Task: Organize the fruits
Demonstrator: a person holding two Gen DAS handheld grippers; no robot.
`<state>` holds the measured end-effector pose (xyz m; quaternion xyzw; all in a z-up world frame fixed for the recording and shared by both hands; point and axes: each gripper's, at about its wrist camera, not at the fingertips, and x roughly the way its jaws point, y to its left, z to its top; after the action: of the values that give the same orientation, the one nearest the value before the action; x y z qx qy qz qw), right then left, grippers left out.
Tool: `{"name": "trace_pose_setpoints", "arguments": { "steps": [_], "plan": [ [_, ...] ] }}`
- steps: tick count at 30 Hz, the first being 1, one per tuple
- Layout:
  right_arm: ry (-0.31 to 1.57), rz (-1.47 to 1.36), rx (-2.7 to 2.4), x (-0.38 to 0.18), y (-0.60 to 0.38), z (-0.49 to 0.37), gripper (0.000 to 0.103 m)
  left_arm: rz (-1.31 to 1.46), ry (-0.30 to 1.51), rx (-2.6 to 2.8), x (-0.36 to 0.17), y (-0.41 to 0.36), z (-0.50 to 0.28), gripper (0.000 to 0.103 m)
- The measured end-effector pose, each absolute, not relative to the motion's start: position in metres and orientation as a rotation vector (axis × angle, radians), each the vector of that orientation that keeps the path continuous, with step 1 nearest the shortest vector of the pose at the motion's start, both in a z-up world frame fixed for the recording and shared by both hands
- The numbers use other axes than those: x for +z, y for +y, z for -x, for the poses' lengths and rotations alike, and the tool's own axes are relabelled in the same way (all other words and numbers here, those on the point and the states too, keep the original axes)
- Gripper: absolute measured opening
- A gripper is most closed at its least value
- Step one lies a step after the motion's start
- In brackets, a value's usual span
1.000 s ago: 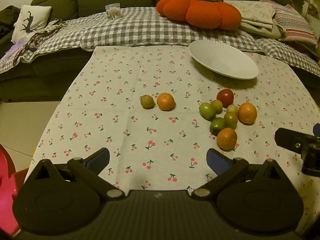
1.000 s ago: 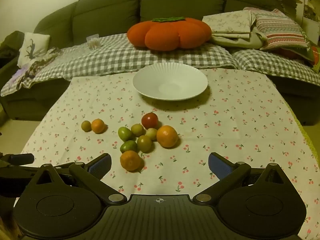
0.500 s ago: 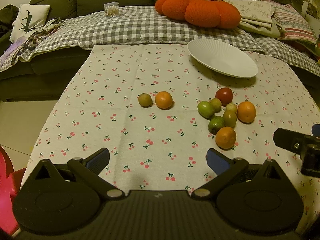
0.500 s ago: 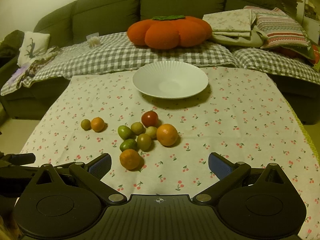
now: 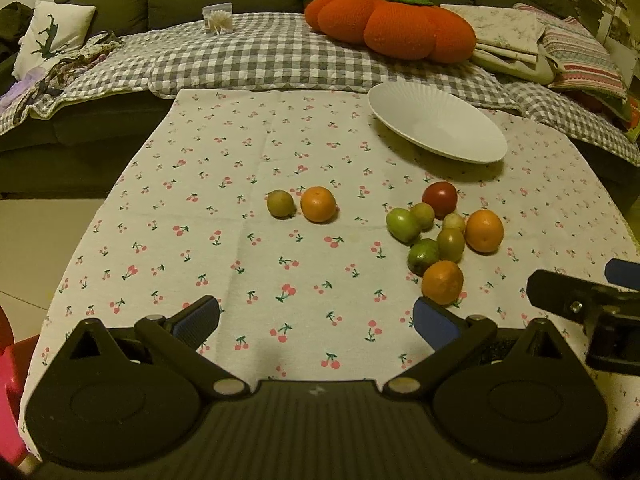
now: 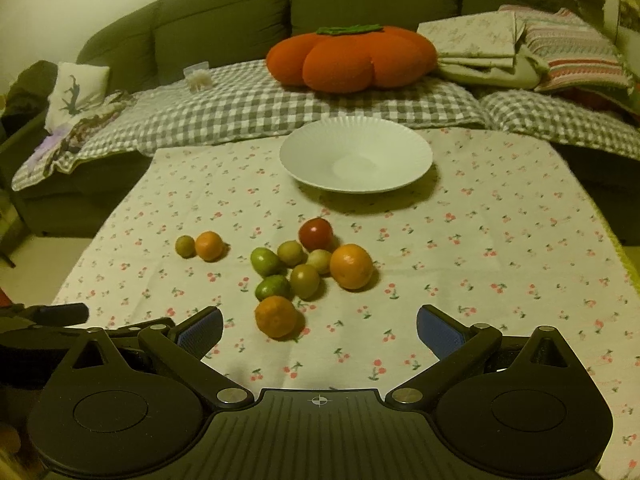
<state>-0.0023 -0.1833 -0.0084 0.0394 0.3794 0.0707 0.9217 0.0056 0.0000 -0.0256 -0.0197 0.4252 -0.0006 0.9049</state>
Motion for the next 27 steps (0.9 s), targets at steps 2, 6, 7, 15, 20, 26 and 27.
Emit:
{"name": "trace_pose_setpoints", "arguments": {
  "steps": [2,6,7,15,20,26,27],
  "plan": [
    [0.808,-0.101,0.146,-0.009,-0.184,0.001,0.103,0.040,0.878,0.008,-0.027,0.001,-0.007,0.102],
    [0.809,-0.063,0.131,-0.009,-0.186,-0.004,0.103,0.045,0.884,0.008,-0.029,0.003,-0.010,0.102],
    [0.811,-0.070,0.133,-0.009,-0.187,-0.006,0.103,0.044,0.884,0.010,-0.030,0.003,-0.011,0.102],
    [0.864,-0.058,0.137,-0.011,-0.190,-0.024,0.103,0.038,0.890,0.004,-0.036,0.001,-0.018,0.102],
    [0.881,-0.078,0.154,-0.014,-0.191,-0.040,0.103,0.036,0.900,-0.003,-0.040,0.000,-0.024,0.102],
    [0.913,-0.111,0.161,-0.020,-0.194,-0.064,0.103,0.035,0.894,-0.010,-0.040,0.003,-0.037,0.102],
    [0.923,-0.104,0.157,-0.020,-0.195,-0.068,0.103,0.041,0.892,-0.012,-0.039,0.005,-0.039,0.102]
  ]
}}
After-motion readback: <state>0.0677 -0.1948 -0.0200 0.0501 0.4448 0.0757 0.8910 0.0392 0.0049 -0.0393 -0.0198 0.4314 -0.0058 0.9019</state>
